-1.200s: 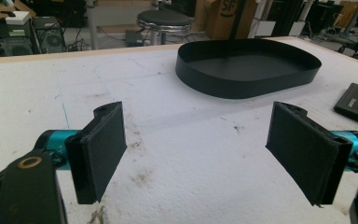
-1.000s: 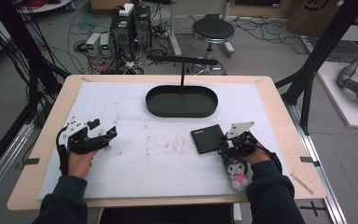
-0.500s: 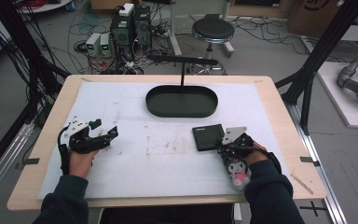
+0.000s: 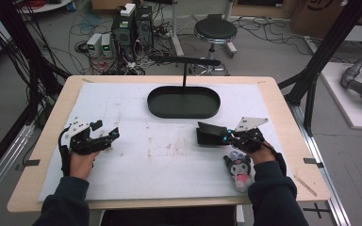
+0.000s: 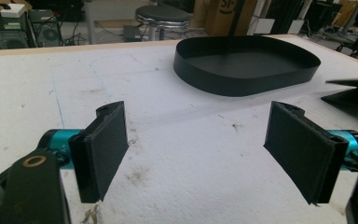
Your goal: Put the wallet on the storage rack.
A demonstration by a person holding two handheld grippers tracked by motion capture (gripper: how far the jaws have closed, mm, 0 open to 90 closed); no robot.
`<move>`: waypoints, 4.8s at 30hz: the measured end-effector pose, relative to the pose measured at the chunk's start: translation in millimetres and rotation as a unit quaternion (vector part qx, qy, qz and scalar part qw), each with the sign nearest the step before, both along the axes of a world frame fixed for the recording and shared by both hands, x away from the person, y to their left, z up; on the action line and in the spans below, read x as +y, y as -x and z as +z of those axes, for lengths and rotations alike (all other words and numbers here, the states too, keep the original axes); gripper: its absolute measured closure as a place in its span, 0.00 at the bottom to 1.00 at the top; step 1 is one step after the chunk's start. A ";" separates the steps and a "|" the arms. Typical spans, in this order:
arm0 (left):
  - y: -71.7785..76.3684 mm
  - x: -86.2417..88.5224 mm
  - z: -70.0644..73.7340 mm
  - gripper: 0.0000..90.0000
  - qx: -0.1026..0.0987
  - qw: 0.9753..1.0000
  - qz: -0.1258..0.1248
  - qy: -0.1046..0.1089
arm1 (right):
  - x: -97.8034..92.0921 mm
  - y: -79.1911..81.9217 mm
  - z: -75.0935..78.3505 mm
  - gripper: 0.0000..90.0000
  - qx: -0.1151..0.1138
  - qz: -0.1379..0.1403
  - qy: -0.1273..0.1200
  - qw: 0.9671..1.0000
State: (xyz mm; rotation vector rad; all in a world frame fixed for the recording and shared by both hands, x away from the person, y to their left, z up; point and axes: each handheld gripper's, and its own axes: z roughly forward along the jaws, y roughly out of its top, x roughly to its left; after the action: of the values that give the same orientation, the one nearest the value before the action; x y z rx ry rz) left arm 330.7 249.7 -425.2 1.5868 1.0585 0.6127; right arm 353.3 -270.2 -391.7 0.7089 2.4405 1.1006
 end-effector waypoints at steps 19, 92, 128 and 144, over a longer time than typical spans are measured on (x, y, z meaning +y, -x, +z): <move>-0.8 -0.9 -0.9 0.23 0.001 1.000 -0.002 -0.002 | -32.2 -5.6 19.4 1.00 0.001 -0.214 -0.114 0.970; -3.5 0.1 -1.5 0.24 0.001 1.000 -0.004 0.000 | 19.6 -83.1 64.1 0.86 0.008 -0.108 -0.099 0.989; -5.0 -0.6 -2.9 0.24 0.003 1.000 -0.009 0.004 | 84.3 -159.0 -2.0 0.84 -0.067 -0.236 0.001 0.969; -4.8 0.1 -2.7 0.24 0.003 1.000 -0.008 0.006 | 97.8 -155.3 -5.9 0.62 -0.044 -0.212 -0.037 0.976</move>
State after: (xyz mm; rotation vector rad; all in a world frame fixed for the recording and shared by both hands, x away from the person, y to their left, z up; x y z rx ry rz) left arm 335.5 249.8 -427.9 1.5863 1.0512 0.5893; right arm 508.6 -172.4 -397.6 1.1160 2.0497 1.0268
